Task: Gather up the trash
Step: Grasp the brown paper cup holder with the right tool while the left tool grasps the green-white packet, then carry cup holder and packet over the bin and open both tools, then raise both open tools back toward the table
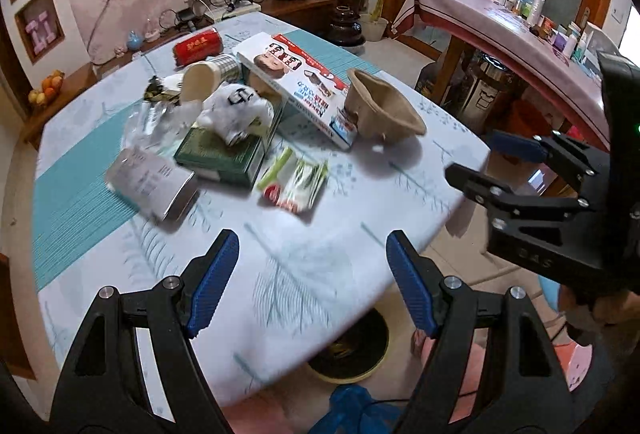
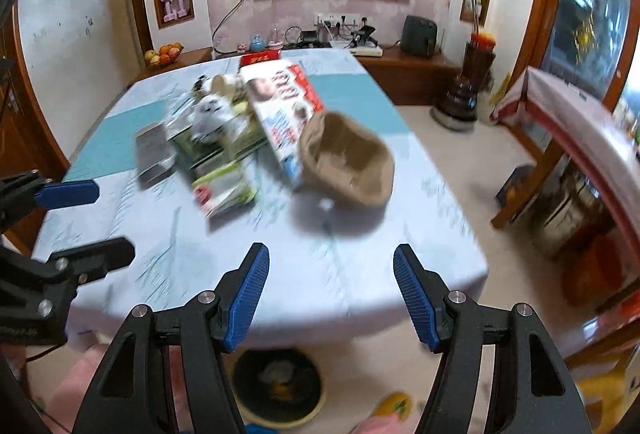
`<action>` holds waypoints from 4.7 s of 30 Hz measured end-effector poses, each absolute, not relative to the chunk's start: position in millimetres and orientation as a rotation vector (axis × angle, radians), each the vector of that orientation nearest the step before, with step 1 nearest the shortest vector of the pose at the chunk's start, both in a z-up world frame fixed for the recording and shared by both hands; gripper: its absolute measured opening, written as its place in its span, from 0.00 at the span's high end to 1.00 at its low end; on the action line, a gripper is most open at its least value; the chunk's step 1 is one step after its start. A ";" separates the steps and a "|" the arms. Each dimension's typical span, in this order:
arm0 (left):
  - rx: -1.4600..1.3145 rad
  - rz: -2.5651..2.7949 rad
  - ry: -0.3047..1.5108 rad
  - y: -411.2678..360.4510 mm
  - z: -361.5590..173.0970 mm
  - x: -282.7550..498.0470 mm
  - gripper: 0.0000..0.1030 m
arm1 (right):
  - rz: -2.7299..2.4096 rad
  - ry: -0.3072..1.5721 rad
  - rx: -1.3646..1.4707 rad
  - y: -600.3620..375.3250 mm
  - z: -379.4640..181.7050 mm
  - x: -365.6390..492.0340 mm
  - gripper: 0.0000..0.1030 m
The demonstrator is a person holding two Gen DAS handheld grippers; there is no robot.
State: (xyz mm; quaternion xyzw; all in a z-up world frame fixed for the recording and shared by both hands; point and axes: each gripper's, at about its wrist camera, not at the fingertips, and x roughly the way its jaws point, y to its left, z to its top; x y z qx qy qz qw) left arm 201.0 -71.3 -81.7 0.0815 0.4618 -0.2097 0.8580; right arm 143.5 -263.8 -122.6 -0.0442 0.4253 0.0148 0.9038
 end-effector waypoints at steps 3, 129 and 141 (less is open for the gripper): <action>0.176 -0.457 0.984 -84.6 -90.4 225.4 0.28 | 0.015 0.870 -0.141 -264.0 -129.6 178.1 0.36; 0.260 -0.549 1.239 -112.2 -351.3 73.3 0.61 | 0.163 1.335 0.423 -278.0 -438.9 52.9 0.67; 0.229 -0.552 1.097 -105.9 -258.0 55.3 0.61 | 0.093 1.261 0.338 -283.5 -352.8 6.7 0.67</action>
